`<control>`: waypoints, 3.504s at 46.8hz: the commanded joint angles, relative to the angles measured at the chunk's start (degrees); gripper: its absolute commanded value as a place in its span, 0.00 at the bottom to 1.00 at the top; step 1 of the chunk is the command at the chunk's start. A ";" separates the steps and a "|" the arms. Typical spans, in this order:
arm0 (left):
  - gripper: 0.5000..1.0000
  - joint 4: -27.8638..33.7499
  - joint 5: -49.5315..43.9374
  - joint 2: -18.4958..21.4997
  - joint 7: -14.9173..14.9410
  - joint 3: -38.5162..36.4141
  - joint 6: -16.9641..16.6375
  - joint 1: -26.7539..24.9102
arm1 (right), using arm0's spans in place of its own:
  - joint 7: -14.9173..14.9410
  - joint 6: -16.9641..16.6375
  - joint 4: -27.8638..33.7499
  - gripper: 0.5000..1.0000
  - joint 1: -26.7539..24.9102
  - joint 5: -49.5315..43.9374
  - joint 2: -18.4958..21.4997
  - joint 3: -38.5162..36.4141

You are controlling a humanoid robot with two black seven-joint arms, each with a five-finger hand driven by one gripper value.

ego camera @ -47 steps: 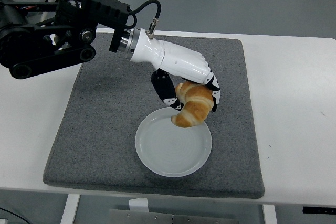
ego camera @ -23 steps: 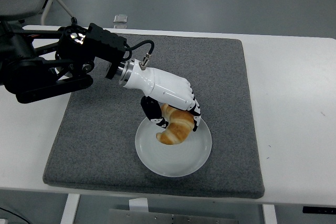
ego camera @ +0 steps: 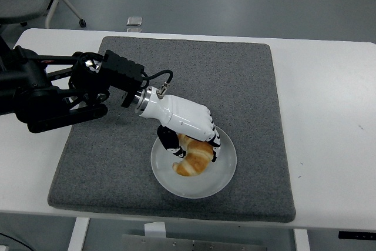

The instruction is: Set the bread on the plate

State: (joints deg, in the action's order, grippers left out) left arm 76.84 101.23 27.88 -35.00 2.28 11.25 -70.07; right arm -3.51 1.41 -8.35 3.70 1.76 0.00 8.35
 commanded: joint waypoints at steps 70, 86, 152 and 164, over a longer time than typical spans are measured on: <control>0.98 -3.80 -0.95 -1.16 0.00 -3.15 -2.81 1.78 | -0.01 0.00 0.00 0.86 -0.01 0.00 0.00 0.00; 0.98 -3.71 -7.01 -1.07 0.00 -2.80 -2.73 0.72 | -0.01 0.00 0.00 0.86 -0.01 0.00 0.00 0.00; 0.99 -29.20 -109.66 6.22 6.96 2.12 -3.08 -0.51 | -0.01 0.00 0.00 0.86 -0.01 0.00 0.00 0.00; 0.99 -31.48 -122.76 6.49 10.13 3.79 -5.89 1.16 | -0.01 0.00 0.00 0.86 -0.01 0.00 0.00 0.00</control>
State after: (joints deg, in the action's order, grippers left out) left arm 45.38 -18.73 34.37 -25.04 5.21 5.43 -69.82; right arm -3.51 1.41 -8.35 3.69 1.76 0.00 8.35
